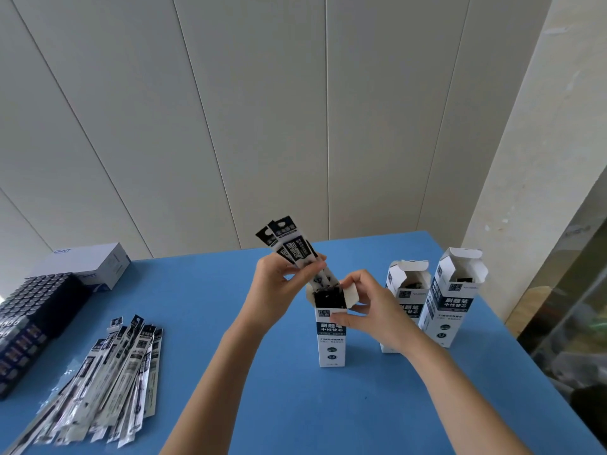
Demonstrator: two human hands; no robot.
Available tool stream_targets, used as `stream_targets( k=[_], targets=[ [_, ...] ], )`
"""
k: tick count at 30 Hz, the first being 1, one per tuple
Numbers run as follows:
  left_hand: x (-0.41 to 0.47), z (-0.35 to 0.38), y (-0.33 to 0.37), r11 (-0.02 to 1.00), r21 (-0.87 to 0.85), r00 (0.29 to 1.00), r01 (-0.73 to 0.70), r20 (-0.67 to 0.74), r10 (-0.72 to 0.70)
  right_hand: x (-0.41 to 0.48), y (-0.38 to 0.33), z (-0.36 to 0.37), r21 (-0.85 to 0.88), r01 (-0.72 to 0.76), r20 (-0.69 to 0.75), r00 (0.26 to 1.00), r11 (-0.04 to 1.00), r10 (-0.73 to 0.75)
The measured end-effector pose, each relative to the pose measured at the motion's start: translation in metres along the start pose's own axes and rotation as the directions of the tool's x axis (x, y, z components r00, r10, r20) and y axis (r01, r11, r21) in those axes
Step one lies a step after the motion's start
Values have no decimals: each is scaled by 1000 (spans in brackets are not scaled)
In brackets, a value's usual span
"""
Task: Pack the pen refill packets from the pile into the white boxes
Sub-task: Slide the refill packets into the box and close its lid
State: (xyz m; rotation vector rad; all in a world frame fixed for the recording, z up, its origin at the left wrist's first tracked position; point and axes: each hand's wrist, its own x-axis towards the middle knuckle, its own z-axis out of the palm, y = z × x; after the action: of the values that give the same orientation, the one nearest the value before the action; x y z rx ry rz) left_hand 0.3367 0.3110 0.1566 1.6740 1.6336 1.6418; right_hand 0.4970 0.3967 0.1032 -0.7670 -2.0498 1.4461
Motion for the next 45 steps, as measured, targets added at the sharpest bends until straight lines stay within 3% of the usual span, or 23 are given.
stream_targets(
  k=[8,16,23,28,45],
  targets=[
    [0,-14,-2,996,17,990,83,112,-84,2,0,0,-5,12,-1,1000,1000,-12],
    [16,-7,9,982,168,952,88,274,-133,5,1,0,10,-10,7,1000,1000,10],
    [23,-9,3,959,273,930,78,327,-169,5,1,0,16,-12,14,1000,1000,12],
    [24,-2,4,934,333,930,131,284,-232,6,1,0,17,-6,18,1000,1000,6],
    [20,-4,-7,933,349,935,90,292,-200,6,-1,-2,13,-6,20,1000,1000,5]
  ],
)
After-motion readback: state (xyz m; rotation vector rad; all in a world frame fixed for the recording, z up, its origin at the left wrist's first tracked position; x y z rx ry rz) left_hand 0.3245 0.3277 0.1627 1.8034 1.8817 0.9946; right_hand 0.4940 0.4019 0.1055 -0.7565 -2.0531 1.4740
